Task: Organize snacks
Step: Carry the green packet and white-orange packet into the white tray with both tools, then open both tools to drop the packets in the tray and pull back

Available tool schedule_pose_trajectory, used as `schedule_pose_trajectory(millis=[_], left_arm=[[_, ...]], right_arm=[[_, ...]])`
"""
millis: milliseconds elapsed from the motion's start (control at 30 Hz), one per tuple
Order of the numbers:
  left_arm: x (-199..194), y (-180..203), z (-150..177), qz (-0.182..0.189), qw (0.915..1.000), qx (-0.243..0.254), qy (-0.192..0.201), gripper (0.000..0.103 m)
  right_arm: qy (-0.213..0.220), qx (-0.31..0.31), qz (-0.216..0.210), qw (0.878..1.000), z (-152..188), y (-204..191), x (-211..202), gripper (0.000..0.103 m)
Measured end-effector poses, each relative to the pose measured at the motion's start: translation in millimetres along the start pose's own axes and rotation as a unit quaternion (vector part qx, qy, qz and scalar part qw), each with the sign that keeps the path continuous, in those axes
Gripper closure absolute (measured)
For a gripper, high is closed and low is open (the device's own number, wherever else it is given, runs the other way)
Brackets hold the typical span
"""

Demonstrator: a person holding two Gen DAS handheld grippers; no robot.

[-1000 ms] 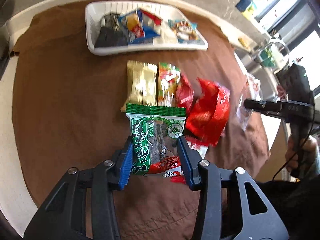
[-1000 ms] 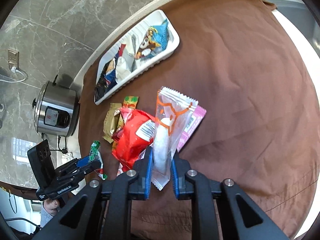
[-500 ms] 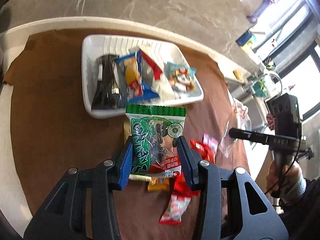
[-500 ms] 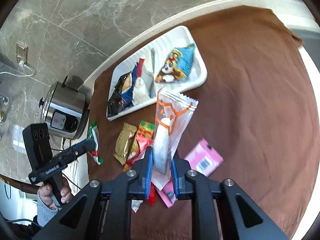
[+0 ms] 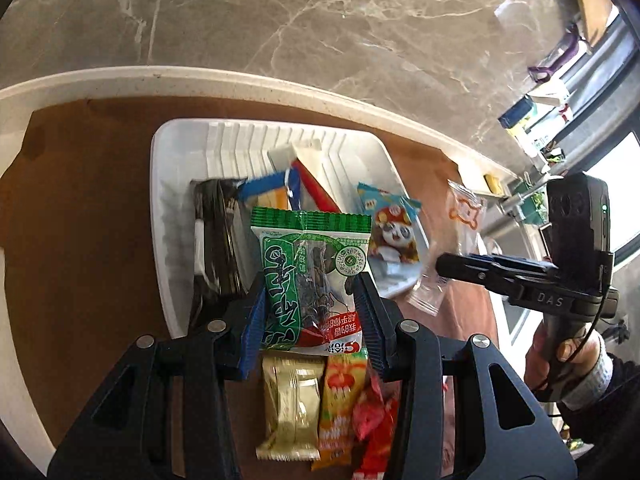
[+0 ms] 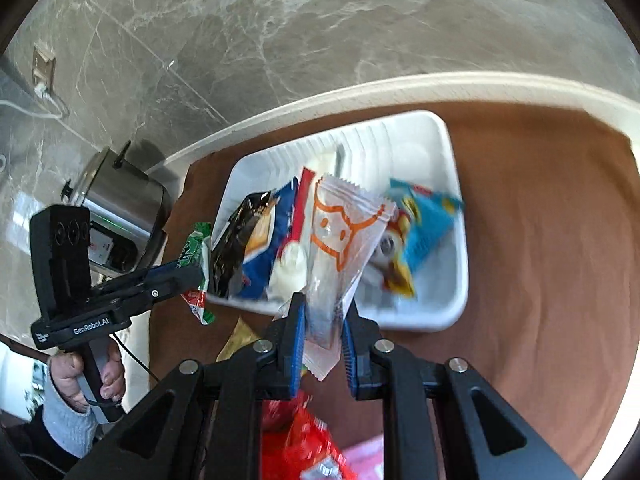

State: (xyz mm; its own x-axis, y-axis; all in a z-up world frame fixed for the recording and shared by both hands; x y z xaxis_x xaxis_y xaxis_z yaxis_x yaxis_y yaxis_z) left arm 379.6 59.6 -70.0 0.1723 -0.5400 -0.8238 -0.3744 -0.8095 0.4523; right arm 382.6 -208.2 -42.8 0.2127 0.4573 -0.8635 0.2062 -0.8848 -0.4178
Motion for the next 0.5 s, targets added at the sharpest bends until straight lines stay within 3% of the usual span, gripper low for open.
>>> schedule_pose_trajectory(millis=[367, 500], left_arm=[[39, -12, -37, -0.031, 0.9995, -0.002, -0.009, 0.063], [48, -12, -43, -0.047, 0.9988, 0.002, -0.011, 0.063]], right_arm=[[-0.013, -0.059, 0.042, 0.997, -41, -3, 33, 0.084], [-0.012, -0.077, 0.061, 0.995, -46, -4, 39, 0.078]])
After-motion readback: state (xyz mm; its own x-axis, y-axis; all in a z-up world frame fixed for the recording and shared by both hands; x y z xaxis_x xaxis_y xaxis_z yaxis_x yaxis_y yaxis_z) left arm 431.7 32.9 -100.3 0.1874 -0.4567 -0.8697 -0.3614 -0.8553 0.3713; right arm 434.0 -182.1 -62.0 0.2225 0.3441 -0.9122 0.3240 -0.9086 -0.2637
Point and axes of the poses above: each gripper's, at about its wrist camera, not at the fingertips, and x roughly the way its jaws point, y to its right, z to its underside, the point moved 3 cm from there along x, roughly the way its jaws point, and after that the axes turned 7 degrees about -y, right-handed, at the moved point
